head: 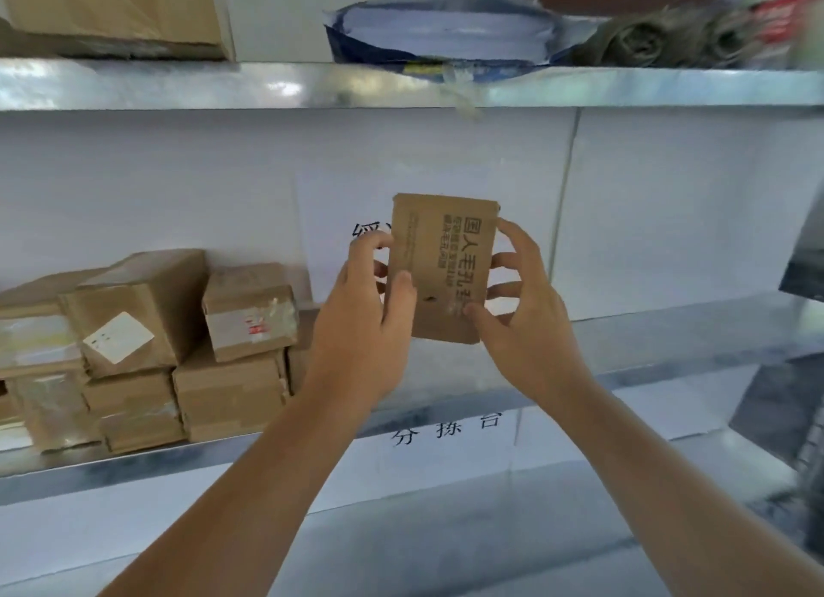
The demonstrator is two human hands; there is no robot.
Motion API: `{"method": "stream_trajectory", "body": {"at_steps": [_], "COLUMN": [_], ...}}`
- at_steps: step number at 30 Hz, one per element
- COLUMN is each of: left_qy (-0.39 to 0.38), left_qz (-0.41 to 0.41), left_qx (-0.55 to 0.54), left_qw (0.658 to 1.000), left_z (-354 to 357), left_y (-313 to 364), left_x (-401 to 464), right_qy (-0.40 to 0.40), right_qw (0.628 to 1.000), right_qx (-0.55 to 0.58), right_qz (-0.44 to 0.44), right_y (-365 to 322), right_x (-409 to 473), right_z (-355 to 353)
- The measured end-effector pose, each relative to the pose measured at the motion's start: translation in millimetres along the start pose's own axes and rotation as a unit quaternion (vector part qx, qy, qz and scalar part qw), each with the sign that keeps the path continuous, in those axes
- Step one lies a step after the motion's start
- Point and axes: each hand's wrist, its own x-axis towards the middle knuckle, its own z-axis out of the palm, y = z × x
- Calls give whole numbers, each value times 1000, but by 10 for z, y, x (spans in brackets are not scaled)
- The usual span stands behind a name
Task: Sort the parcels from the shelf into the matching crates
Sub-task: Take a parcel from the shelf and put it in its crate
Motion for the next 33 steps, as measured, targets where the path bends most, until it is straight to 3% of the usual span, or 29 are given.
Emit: {"method": "stream_trajectory", "body": {"at_steps": [4, 11, 19, 22, 26, 30, 33], "left_qy": [-45, -138, -206, -267, -312, -346, -346], "left_qz": [9, 26, -41, -20, 46, 37, 39], "left_qx": [-84, -206, -246, -274, -271, -310, -340], "left_qw": [995, 968, 946, 924, 909, 885, 873], "left_z": [398, 1494, 2903, 3353, 3850, 4273, 4565], "left_y": [528, 1806, 3360, 3719, 4018, 4234, 4348], "left_x": [-199, -684, -1466, -1745, -1993, -2212, -2342], "right_qy": [29, 83, 213, 188, 145, 207, 248], "right_qw": [999, 991, 975, 979, 979, 962, 949], "right_qx": [-33, 91, -13, -11, -67, -2, -18], "right_qz": [18, 43, 69, 75, 125, 176, 195], "right_y": [184, 474, 1045, 1174, 1379, 1438, 1575], "right_x": [-287, -958, -1824, -2113, -2484, -2750, -2861], "right_z": [-696, -2291, -4389, -4981, -5566, -5889, -5975]}}
